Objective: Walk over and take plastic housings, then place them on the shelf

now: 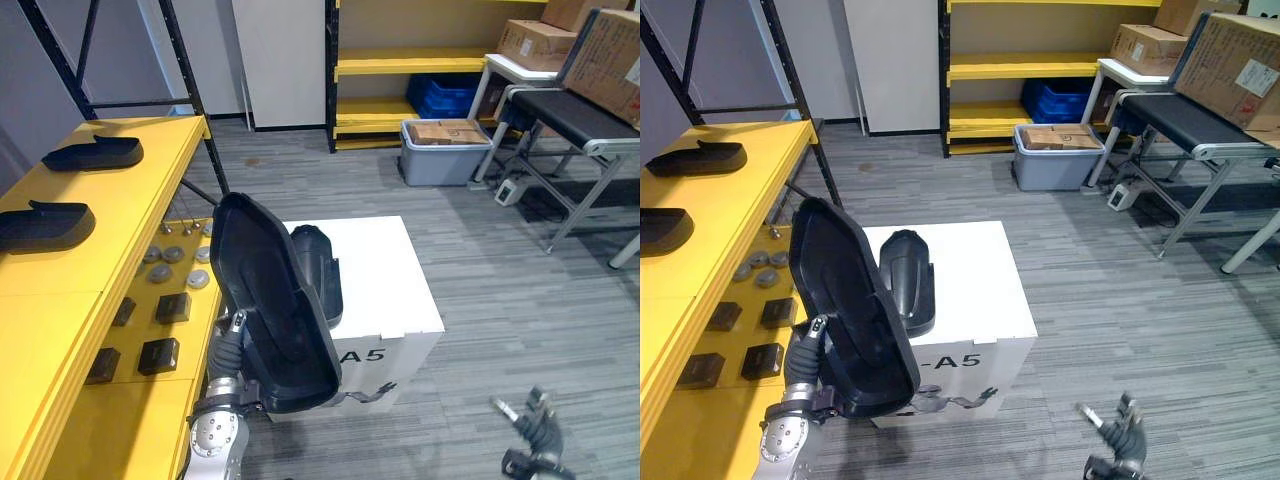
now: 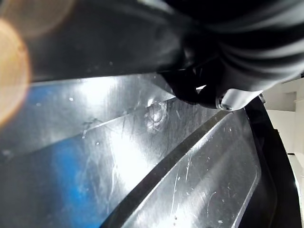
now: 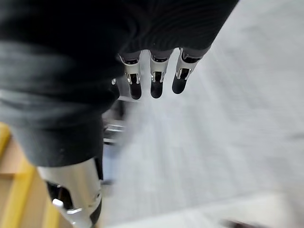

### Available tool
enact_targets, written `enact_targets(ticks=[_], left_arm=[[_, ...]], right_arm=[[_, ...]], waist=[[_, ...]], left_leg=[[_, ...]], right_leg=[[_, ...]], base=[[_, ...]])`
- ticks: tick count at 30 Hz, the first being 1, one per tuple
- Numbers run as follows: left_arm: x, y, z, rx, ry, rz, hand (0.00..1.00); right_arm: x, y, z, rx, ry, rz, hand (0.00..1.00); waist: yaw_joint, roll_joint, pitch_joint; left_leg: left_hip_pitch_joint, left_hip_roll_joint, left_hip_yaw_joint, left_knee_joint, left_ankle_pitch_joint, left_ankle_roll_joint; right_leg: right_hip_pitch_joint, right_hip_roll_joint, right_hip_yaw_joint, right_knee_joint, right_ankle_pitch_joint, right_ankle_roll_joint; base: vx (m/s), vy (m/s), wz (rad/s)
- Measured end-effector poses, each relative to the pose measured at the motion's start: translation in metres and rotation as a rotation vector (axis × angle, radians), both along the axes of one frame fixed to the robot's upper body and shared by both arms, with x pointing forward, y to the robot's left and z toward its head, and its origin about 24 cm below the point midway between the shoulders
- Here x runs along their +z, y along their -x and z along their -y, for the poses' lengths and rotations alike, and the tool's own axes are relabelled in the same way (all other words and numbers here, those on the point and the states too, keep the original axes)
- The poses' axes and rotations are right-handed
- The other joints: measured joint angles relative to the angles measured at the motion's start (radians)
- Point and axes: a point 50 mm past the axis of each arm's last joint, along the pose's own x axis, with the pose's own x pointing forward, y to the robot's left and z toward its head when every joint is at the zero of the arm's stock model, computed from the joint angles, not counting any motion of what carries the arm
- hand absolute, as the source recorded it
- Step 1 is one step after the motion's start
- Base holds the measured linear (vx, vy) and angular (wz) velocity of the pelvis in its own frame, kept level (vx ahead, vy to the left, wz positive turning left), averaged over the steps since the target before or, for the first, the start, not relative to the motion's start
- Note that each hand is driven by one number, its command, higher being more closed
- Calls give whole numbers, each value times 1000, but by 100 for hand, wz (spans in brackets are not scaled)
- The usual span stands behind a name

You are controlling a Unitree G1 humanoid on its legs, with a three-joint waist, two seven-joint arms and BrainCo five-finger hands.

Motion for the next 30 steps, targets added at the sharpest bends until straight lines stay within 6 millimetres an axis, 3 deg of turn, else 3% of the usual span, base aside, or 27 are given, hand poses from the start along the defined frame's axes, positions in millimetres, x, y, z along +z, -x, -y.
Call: enact_targets(ticks=[2, 6, 10, 13, 15, 16, 17, 18, 20, 21, 23, 27, 28, 30], left_arm=[[-1, 2, 0, 0, 2, -6, 100], [3, 2, 3, -7, 7, 16, 100], [6, 2, 3, 0, 13, 27, 100], [15, 0, 6, 7, 26, 71, 100], [17, -2, 10, -1, 41, 85, 100], [18, -5, 12, -13, 43, 88, 100], [18, -7, 15, -26, 45, 91, 100], [19, -9, 23, -58, 56, 98, 100], [19, -10, 28, -81, 60, 96, 100], [20, -12, 31, -99, 57, 103, 100], [22, -15, 33, -110, 53, 114, 100], [24, -22, 40, -157, 37, 121, 100], [28, -26, 48, -194, 18, 140, 100], [32, -30, 54, -224, 8, 160, 100]], right_arm=[[-23, 18, -20, 39, -82, -114, 0], [-46, 37, -51, 112, -192, -257, 0], [-50, 32, -61, 189, -182, -291, 0], [-51, 18, -65, 222, -174, -286, 0], [-52, 9, -65, 237, -163, -283, 0], [-53, 7, -65, 234, -163, -290, 0], [-53, 6, -63, 234, -159, -294, 0], [-53, 5, -60, 244, -142, -305, 0], [-53, 3, -57, 251, -129, -308, 0], [-51, -4, -53, 253, -108, -300, 0], [-50, -13, -54, 265, -100, -294, 0], [-50, -23, -68, 297, -118, -279, 0], [-52, -19, -69, 301, -122, -303, 0], [-53, -16, -70, 303, -133, -313, 0]], waist=[[4, 1, 2], [35, 0, 3], [55, -10, 20], [62, -15, 37], [74, -18, 48], [76, -35, 67], [75, -30, 74], [70, 0, 80], [64, -3, 80], [62, -2, 75], [64, 1, 74], [77, -16, 82], [66, -11, 80], [42, -7, 82]], left_leg=[[14, 6, -1, 0, -10, -9], [9, 5, -12, 0, -14, -5], [4, -12, -75, 1, -11, -3], [-77, -45, -198, 47, 4, 1], [-117, -43, -133, 38, -41, 48], [-142, -41, -39, 66, -63, 79], [-171, -25, 23, 105, -75, 91], [-206, 33, 187, 191, -79, 111], [-190, 30, 250, 185, -76, 118], [-163, -12, 272, 124, -64, 107], [-155, -51, 255, 90, -24, 110], [-120, -122, 210, 110, -74, 127], [-109, -135, 154, 136, -103, 138], [-96, -133, 86, 152, -125, 145]], right_leg=[[17, 0, -2, 0, -1, 0], [27, -1, -16, 2, -5, 6], [47, -17, -83, 26, -30, 16], [45, -37, -224, 69, -48, 13], [45, -53, -332, 67, -51, 12], [56, -84, -409, 65, -50, 12], [63, -91, -451, 70, -49, 13], [96, -90, -567, 102, -52, 18], [124, -107, -625, 116, -54, 20], [157, -137, -673, 110, -55, 20], [175, -155, -688, 107, -58, 25], [175, -265, -681, 286, -51, 14], [128, -313, -618, 464, -13, -50], [47, -279, -447, 603, -82, -54]], base=[[-10, -2, 2], [-42, 0, 9], [-11, -13, 49], [-11, -33, 135], [16, -7, 174], [45, 21, 161], [101, 37, 259], [119, 18, 217], [207, 36, 188], [261, 81, 150], [270, 152, 104], [192, 172, 48], [241, 179, 108], [235, 65, 111]])
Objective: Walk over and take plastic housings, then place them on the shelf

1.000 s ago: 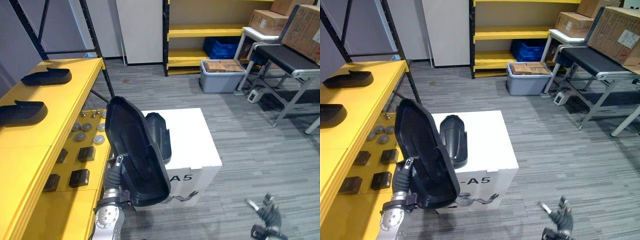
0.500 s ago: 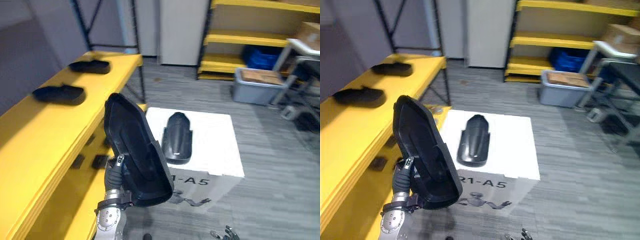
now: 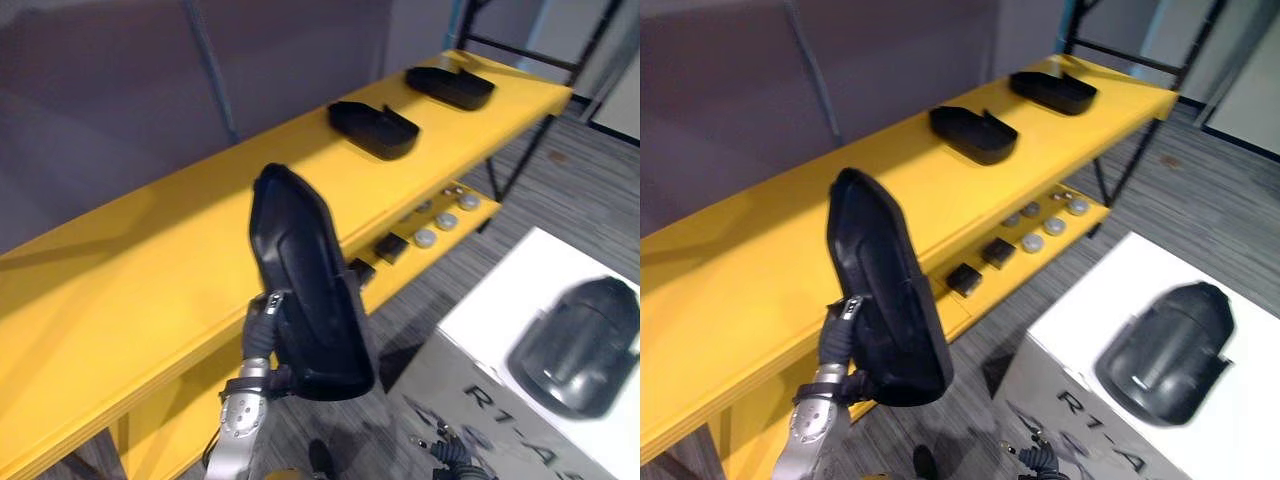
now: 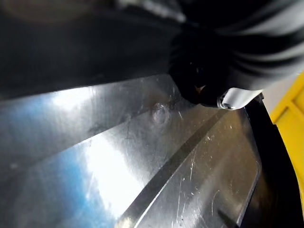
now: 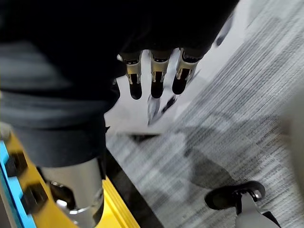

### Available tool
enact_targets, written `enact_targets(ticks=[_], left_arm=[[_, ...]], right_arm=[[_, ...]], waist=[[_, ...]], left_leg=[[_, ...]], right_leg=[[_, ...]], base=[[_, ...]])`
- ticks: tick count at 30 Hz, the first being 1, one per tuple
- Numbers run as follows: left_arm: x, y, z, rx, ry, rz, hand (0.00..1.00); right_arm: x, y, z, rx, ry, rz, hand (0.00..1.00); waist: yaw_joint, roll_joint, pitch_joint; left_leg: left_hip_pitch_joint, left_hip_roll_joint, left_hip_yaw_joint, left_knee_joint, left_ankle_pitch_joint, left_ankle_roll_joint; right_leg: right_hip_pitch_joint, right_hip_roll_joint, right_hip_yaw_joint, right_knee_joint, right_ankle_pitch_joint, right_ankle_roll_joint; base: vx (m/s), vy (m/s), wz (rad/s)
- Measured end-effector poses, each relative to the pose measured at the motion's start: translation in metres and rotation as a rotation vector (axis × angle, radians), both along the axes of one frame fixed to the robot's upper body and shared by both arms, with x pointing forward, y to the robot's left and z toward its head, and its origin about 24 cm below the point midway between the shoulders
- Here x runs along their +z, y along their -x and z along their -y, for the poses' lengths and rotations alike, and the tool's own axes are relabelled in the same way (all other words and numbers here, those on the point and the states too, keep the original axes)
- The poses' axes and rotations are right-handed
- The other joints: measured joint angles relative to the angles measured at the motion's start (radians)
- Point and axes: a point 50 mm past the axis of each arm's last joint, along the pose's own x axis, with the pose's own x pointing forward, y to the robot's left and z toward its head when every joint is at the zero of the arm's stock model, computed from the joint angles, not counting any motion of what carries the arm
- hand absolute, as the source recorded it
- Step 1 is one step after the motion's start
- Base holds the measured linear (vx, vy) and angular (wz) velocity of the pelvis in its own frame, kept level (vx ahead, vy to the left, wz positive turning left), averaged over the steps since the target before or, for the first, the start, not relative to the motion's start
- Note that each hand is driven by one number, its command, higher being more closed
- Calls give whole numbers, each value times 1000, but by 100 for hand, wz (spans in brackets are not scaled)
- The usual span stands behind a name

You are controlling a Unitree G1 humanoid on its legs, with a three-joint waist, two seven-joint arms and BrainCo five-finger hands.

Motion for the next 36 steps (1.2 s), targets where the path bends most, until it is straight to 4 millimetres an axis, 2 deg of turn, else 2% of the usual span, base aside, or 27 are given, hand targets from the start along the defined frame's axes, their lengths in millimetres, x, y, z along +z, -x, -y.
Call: enact_targets(ticks=[2, 3, 5, 7, 8, 9, 10, 11, 12, 14, 22, 25, 27, 28, 31, 36], left_arm=[[-5, -7, 1, 1, -24, -18, 100], [-7, -8, 2, 3, -27, -25, 100], [-8, -9, 5, 4, -41, -28, 100], [-4, -11, 11, -5, -33, -12, 100], [-2, -12, 13, -12, -30, -3, 100], [-1, -12, 13, -11, -29, 0, 100], [-4, -11, 16, -6, -15, -16, 100], [-3, -11, 21, -17, -2, -14, 100], [-1, -12, 25, -24, 8, -7, 100], [2, -11, 32, -47, 0, 6, 100], [2, -15, 24, 37, -63, 10, 100], [5, -29, 12, 136, -95, 13, 100], [7, -39, 9, 165, -103, 9, 100], [7, -48, 6, 191, -113, 2, 100], [4, -68, -2, 243, -148, -40, 100], [-4, -88, -4, 250, -196, -115, 100]], right_arm=[[2, -5, 1, 18, 11, 15, 0], [2, -4, 2, 18, 12, 15, 0], [6, -4, 1, 9, 13, 41, 0], [8, -1, 0, -1, 14, 55, 0], [6, 6, -5, -9, 0, 45, 0], [5, 9, -11, -9, -14, 39, 0], [4, 10, -16, -14, -35, 41, 0], [5, 9, -17, -12, -37, 46, 0], [5, 10, -18, -10, -38, 46, 0], [5, 10, -21, 6, -43, 46, 0], [3, 19, -26, -9, -61, 28, 0], [2, 23, -30, 8, -67, 17, 0], [2, 23, -31, 18, -66, 17, 0], [1, 21, -32, 23, -67, 14, 0], [-1, 14, -34, 45, -68, 8, 0], [0, 8, -32, 70, -63, 12, 0]], waist=[[-20, -2, 3], [-18, -2, 4], [-21, -19, -2], [-18, -30, -7], [-1, -58, -20], [13, -78, -25], [21, -68, -31], [15, -53, -43], [15, -47, -48], [31, -31, -61], [37, -49, -87], [40, -64, -97], [39, -65, -97], [36, -66, -98], [-2, -67, -99], [-40, -66, -98]], left_leg=[[43, 11, -82, 5, -10, -5], [55, 11, -95, 10, -16, -9], [82, 1, -170, 35, -35, -34], [78, -9, -225, 65, -59, -53], [76, -29, -251, 92, -89, -66], [76, -39, -256, 114, -108, -70], [65, -18, -269, 179, -165, -89], [39, 56, -202, 232, -208, -105], [34, 85, -178, 245, -207, -115], [58, 114, -169, 222, -193, -130], [116, 113, -171, 158, -179, -147], [128, 107, -169, 132, -154, -155], [132, 106, -170, 116, -146, -155], [143, 104, -170, 93, -135, -147], [156, 99, -183, 10, -79, -142], [156, 101, -190, -57, -22, -140]], right_leg=[[-142, 147, 290, 70, -108, 24], [-172, 177, 349, 68, -123, 25], [-269, 260, 530, 3, -141, 50], [-294, 284, 608, -120, -130, 57], [-288, 257, 608, -216, -59, 63], [-281, 239, 599, -252, -11, 53], [-251, 242, 563, -267, -11, 82], [-217, 261, 513, -314, -7, 72], [-205, 270, 494, -328, -5, 66], [-165, 290, 470, -375, 3, 53], [-81, 295, 451, -480, 29, 46], [-63, 292, 450, -517, 54, 39], [-64, 292, 450, -520, 56, 39], [-64, 292, 451, -522, 58, 40], [-71, 293, 447, -554, 82, 41], [-85, 302, 448, -588, 125, 35]], base=[[223, -19, 105], [195, -56, 86], [180, -107, 101], [141, -167, 127], [160, -196, 107], [202, -251, 70], [200, -282, 71], [186, -281, 77], [195, -262, 71], [183, -171, 24], [101, 4, 4], [20, 41, 4], [-23, 2, -1], [-73, -13, -1], [-114, -39, 6], [-147, -41, 1]])
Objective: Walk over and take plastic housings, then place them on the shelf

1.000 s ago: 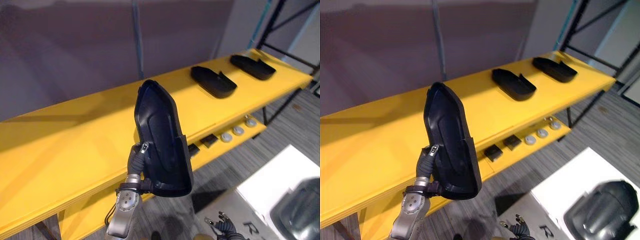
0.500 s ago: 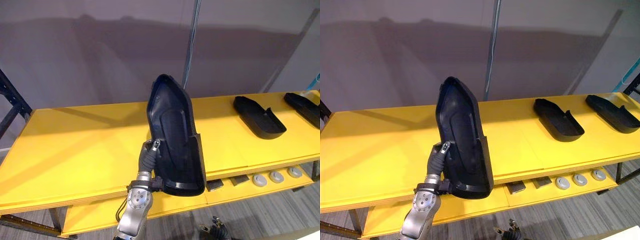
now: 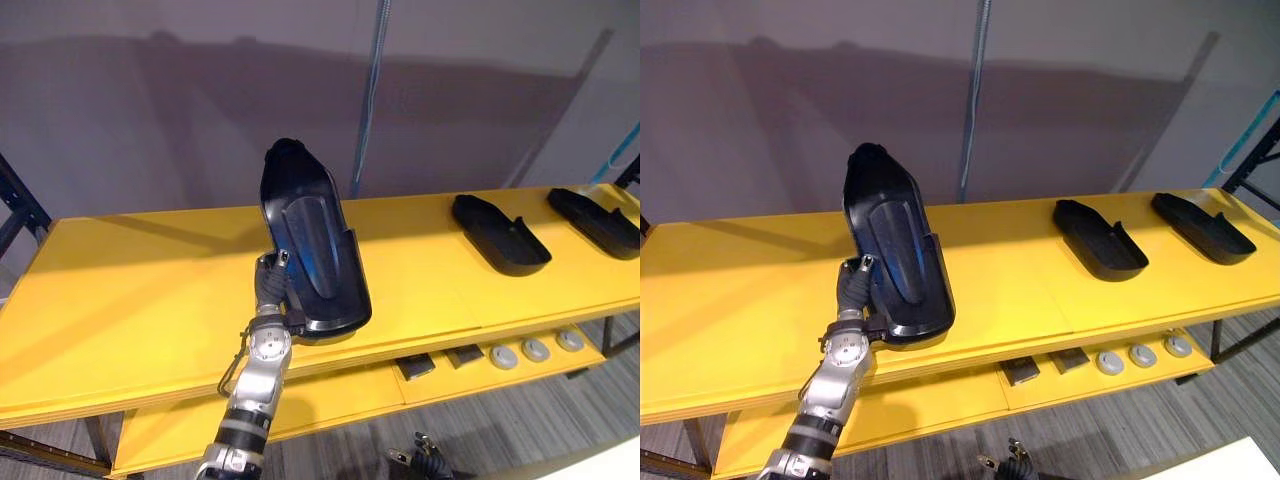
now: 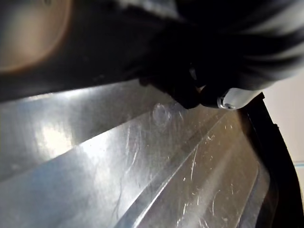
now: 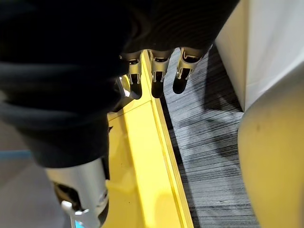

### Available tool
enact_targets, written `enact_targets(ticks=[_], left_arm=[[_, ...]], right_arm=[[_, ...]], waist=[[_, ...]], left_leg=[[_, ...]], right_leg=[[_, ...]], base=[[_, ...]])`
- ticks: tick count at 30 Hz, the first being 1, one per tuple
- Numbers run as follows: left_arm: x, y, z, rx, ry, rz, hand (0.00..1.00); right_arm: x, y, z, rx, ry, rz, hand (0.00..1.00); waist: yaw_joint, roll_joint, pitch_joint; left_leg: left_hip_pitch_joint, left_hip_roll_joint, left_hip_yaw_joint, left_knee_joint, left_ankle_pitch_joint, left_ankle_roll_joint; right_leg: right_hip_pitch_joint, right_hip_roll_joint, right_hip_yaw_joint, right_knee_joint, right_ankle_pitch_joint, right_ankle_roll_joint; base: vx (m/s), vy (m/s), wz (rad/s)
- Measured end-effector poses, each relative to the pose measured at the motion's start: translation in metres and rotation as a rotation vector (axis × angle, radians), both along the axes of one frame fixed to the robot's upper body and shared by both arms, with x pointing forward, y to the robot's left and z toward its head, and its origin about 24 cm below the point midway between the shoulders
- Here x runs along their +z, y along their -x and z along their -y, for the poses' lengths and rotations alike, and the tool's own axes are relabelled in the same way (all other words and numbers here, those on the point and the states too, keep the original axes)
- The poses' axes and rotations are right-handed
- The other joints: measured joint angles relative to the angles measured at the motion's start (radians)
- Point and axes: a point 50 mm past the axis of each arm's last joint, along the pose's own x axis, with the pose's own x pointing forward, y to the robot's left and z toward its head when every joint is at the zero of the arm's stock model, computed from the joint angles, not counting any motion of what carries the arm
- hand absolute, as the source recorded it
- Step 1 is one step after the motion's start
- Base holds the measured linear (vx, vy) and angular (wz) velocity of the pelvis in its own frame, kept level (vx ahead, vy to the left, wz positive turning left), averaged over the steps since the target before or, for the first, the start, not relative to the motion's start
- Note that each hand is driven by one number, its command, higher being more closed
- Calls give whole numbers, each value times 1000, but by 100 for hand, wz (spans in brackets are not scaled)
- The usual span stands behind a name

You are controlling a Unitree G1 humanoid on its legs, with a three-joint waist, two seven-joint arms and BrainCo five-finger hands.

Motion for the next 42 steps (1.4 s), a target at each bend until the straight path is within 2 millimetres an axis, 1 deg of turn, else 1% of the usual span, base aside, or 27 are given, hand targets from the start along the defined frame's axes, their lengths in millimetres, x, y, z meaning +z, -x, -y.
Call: enact_targets(ticks=[2, 5, 6, 9, 12, 13, 16, 19, 20, 26, 32, 37, 42], left_arm=[[-3, -7, -3, 4, -26, -33, 100], [-4, -15, -6, 16, -39, -62, 100], [-6, -18, -7, 22, -43, -82, 100], [-13, -23, -11, 41, -45, -136, 100], [-18, -29, -13, 56, -28, -187, 100], [-19, -30, -13, 56, -16, -201, 100], [-8, -41, -7, 46, -16, -188, 100], [-1, -49, -7, 49, -12, -183, 100], [2, -51, -4, 45, -8, -178, 0], [10, -57, 5, 27, -1, -167, 0], [10, -57, 2, 58, 35, -171, 0], [14, -57, 4, 80, 95, -159, 0], [24, -54, 0, 125, 160, -100, 0]], right_arm=[[1, -1, 2, 5, 2, 4, 0], [1, -4, 2, 9, 1, 12, 0], [2, -5, 0, 15, 0, 15, 0], [2, -7, 0, 28, 1, 20, 0], [4, -14, -1, 33, 1, 36, 0], [5, -15, -1, 34, 1, 40, 0], [5, -17, -1, 35, 1, 45, 0], [7, -22, -1, 39, 2, 60, 0], [7, -24, -1, 41, 0, 64, 0], [8, -27, -1, 43, -1, 75, 0], [10, -29, -1, 44, -1, 85, 0], [10, -31, -1, 44, 1, 89, 0], [11, -33, 0, 48, 5, 94, 0]], waist=[[-19, 1, 1], [-33, 1, 4], [-38, 1, 7], [-40, 4, 11], [-64, 6, 29], [-68, 7, 35], [-71, 12, 42], [-89, 23, 53], [-91, 27, 57], [-94, 30, 73], [-113, 34, 75], [-113, 42, 80], [-113, 50, 86]], left_leg=[[0, 1, 1, -29, 22, -4], [-2, 2, 3, -62, 43, -11], [-2, 4, 8, -72, 47, -16], [-2, 11, 25, -87, 51, -22], [-3, 14, 25, -89, 54, -25], [-3, 15, 26, -89, 56, -21], [-4, 16, 28, -88, 54, -24], [-4, 16, 33, -88, 53, -26], [-4, 16, 34, -88, 53, -26], [-4, 22, 36, -88, 48, -32], [-4, 25, 35, -88, 45, -37], [-4, 27, 32, -88, 45, -37], [-5, 27, 31, -88, 46, -36]], right_leg=[[-4, 4, 3, -22, 22, -1], [-17, 8, 6, -36, 36, -5], [-20, 11, 10, -46, 36, -5], [-30, 20, 28, -52, 38, -4], [-32, 24, 28, -50, 42, -8], [-33, 25, 28, -50, 44, -6], [-35, 27, 29, -50, 39, -11], [-36, 28, 31, -50, 36, -14], [-37, 28, 32, -50, 35, -16], [-42, 32, 36, -49, 34, -17], [-43, 36, 36, -47, 34, -16], [-40, 38, 33, -49, 34, -16], [-39, 38, 31, -50, 34, -16]], base=[[-172, -18, -3], [-109, -7, -4], [-72, -12, -11], [-27, -11, -14], [40, -14, -3], [67, -5, -2], [72, 3, -1], [55, 8, -5], [35, 9, -7], [-17, 3, -2], [-42, 4, 0], [0, 0, 0], [0, 0, 0]])
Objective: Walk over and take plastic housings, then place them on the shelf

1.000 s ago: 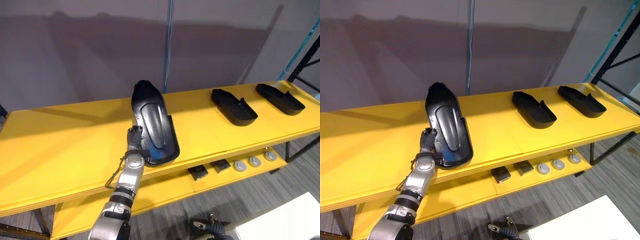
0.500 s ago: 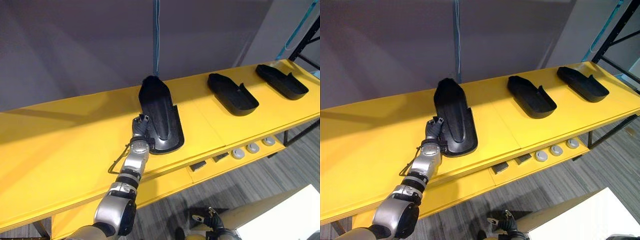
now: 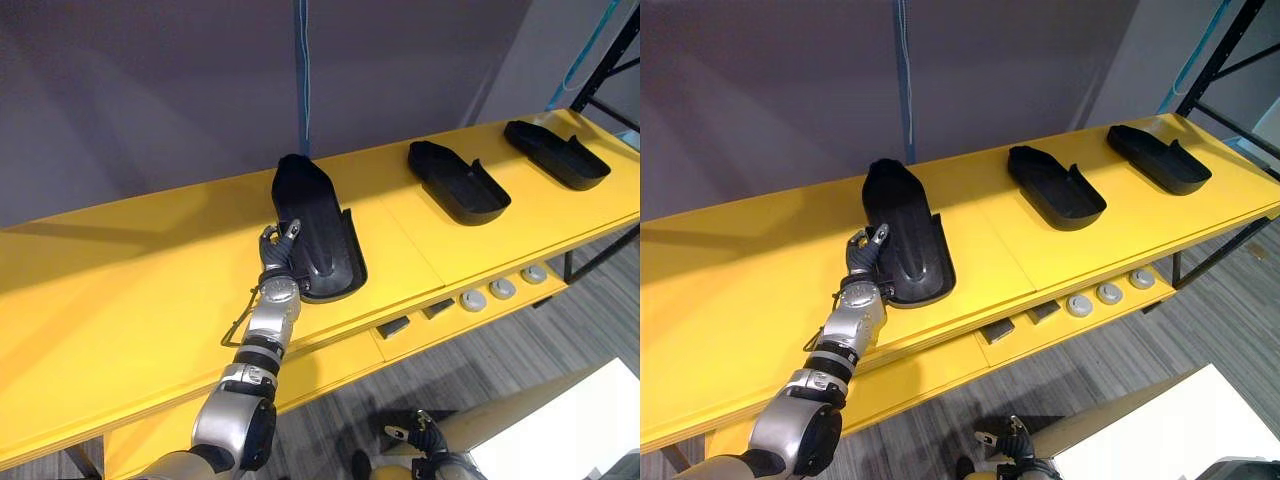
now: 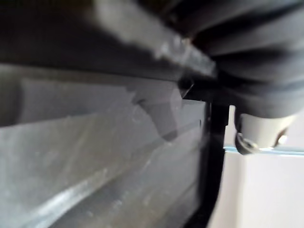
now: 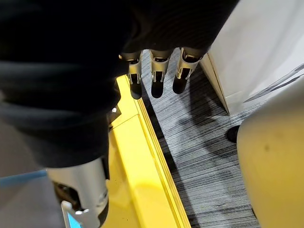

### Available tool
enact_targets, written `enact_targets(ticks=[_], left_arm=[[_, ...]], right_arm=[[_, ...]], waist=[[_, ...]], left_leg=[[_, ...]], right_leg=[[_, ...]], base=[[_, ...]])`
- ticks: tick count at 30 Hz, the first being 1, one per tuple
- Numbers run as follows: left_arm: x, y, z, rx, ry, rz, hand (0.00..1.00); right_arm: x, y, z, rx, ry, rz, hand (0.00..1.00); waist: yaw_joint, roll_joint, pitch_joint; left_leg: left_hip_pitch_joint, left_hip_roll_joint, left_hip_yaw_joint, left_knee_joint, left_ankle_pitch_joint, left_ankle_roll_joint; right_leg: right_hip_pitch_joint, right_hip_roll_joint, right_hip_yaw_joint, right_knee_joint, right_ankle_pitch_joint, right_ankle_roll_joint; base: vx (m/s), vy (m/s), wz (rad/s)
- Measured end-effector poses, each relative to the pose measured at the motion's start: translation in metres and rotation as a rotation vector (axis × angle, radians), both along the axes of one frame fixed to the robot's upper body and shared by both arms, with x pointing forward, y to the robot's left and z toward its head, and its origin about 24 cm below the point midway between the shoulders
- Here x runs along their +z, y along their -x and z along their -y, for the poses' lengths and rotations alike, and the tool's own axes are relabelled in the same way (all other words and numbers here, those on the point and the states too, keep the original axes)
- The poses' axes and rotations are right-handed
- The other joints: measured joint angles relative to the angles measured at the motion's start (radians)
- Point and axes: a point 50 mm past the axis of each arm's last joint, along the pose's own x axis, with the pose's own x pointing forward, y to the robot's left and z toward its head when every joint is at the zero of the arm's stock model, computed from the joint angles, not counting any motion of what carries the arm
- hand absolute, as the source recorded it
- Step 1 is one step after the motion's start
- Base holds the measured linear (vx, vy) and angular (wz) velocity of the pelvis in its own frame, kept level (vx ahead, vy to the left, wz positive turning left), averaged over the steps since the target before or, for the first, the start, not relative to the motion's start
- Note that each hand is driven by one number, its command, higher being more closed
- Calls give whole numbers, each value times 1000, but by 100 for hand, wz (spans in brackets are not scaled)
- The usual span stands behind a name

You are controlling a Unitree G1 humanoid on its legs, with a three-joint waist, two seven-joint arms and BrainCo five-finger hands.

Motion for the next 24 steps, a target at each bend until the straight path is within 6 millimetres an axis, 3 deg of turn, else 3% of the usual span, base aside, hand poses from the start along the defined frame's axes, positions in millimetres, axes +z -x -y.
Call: enact_targets(ticks=[9, 13, 18, 22, 23, 24], left_arm=[[17, 18, -18, 105, 53, 159, 0], [24, 21, -12, 99, 104, 204, 0], [32, 22, -5, 66, 143, 241, 0], [60, 35, 11, -32, 65, 394, 0], [66, 42, 18, -77, 28, 440, 100], [68, 45, 22, -103, 13, 458, 100]], right_arm=[[0, 1, 1, -2, 9, -4, 0], [-1, 3, 4, 3, 19, -10, 0], [-1, 3, 4, 6, 21, -9, 0], [-1, 4, 5, 5, 22, -11, 0], [-1, 5, 6, 4, 23, -13, 0], [-1, 5, 6, 4, 24, -14, 0]], waist=[[10, 0, 0], [29, 0, 0], [30, 1, 0], [36, 2, 0], [41, 2, -1], [44, 3, -1]], left_leg=[[5, -1, -8, 1, 1, 2], [3, -1, -13, 2, 1, 3], [3, -1, -13, 3, 1, 3], [3, -1, -13, 7, 1, 3], [3, -1, -13, 9, 1, 3], [3, -1, -13, 9, 1, 4]], right_leg=[[10, -1, -6, -1, 0, 0], [10, -1, -4, -1, 0, 0], [10, -1, -4, -1, 0, 0], [10, -1, -2, 1, -1, 0], [11, -1, -2, 1, -1, 0], [11, -1, -1, 2, -1, 0]], base=[[0, 0, 2], [0, 0, 0], [0, 0, 0], [0, 0, 0], [0, 0, 0], [0, 0, 0]])
